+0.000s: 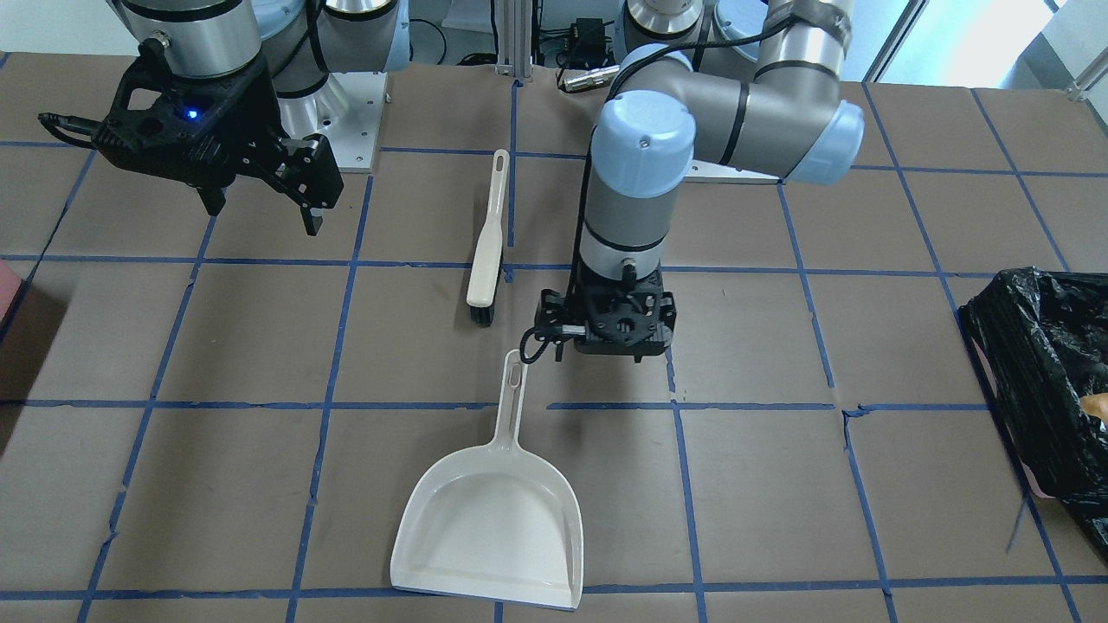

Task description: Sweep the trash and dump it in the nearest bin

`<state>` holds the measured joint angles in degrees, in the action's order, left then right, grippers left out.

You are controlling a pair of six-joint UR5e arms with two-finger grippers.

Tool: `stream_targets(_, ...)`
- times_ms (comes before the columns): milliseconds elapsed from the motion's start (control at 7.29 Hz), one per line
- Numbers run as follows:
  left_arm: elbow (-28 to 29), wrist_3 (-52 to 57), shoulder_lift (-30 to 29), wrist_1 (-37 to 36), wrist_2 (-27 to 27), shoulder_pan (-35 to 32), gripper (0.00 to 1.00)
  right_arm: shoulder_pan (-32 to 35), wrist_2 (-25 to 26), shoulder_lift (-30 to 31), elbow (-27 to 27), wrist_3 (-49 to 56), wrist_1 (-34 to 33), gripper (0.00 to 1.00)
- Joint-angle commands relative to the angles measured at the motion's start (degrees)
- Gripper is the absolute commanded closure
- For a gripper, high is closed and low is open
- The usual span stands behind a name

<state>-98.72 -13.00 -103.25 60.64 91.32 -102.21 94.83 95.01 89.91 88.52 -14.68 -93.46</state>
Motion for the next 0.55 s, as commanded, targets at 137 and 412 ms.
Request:
stream_targets(137, 2.47, 12.34, 12.34, 18.85, 0.61, 11.29, 0.00, 0.00, -0.09, 0.01, -0.01, 0.00, 0.03, 0.00)
stream_targets(412, 9.91, 17.74, 13.34, 29.22, 0.53, 15.19, 0.00, 0.00, -2.10, 0.01, -0.01, -0.44, -0.23, 0.00)
